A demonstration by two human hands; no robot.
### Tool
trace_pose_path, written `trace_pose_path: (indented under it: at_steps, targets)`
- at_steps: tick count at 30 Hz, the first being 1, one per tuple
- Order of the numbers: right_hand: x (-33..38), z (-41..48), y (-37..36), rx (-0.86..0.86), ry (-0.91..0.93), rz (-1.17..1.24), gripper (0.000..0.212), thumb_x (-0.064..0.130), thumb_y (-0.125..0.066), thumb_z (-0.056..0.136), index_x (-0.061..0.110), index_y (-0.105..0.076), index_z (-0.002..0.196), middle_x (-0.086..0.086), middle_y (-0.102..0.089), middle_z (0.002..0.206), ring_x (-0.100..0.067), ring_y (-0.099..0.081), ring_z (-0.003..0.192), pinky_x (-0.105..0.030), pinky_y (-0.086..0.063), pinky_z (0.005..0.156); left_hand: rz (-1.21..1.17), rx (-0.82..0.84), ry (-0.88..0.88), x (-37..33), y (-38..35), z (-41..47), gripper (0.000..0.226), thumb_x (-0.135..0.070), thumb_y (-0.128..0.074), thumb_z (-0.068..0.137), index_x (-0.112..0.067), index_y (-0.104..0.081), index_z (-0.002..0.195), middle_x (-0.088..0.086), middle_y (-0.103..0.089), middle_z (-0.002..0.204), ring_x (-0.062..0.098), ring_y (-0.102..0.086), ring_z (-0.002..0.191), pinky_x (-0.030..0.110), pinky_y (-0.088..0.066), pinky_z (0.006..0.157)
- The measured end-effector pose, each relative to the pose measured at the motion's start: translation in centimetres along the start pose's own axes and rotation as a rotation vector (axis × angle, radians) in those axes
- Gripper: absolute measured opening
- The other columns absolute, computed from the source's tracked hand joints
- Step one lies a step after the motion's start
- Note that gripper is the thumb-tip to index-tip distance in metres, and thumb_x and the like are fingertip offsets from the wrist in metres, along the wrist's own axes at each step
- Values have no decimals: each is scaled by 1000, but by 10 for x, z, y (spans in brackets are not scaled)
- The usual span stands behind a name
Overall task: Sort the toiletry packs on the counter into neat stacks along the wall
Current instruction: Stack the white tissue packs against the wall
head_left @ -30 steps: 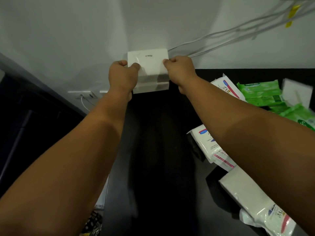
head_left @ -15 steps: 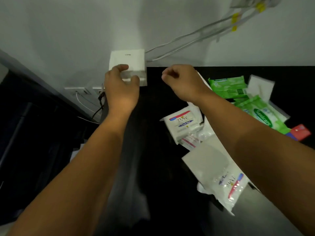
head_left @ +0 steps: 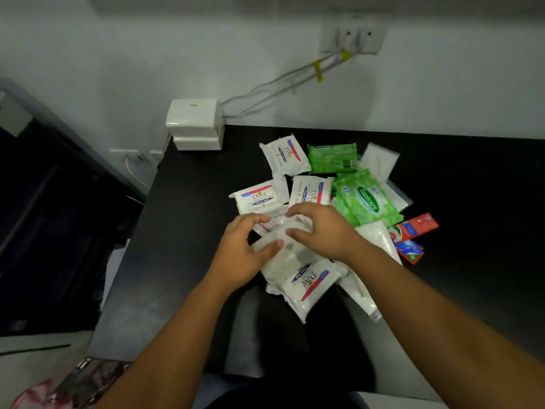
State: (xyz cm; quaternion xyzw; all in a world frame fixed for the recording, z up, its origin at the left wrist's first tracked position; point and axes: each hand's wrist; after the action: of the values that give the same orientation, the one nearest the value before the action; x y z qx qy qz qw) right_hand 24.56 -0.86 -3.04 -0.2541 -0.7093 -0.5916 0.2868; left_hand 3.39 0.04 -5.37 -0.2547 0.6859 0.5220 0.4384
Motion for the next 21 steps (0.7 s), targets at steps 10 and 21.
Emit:
trace_pose_path:
  at_steps: [10,21]
  targets:
    - [-15,-20,-10,284,-74,-10,90,16,-83,72,28,-37,149,9,-11,164,-14,-25,147,-30,-29,117,156,132,132,26,-14,-36,97,-46,-89,59,-43,-35,139,-17,-38,140,8,-37,129,32,-38,108]
    - [2,0,-11,174,-73,293,87,13,-82,74,35,-38,145,7,-55,129,-15,-63,107,-32,-58,85,-311,184,252,22,40,-4,57,-35,-84,65,-34,-60,116,-5,-68,114,16,-67,102,30,-56,84]
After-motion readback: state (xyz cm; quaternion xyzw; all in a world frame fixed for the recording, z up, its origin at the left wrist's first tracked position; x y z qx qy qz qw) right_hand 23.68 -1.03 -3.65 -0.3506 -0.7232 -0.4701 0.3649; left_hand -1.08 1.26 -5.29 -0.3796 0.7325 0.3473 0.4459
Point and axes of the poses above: each hand's wrist, its own z-axis towards the middle knuckle, its own y-axis out of the back of the hand, x = y × z
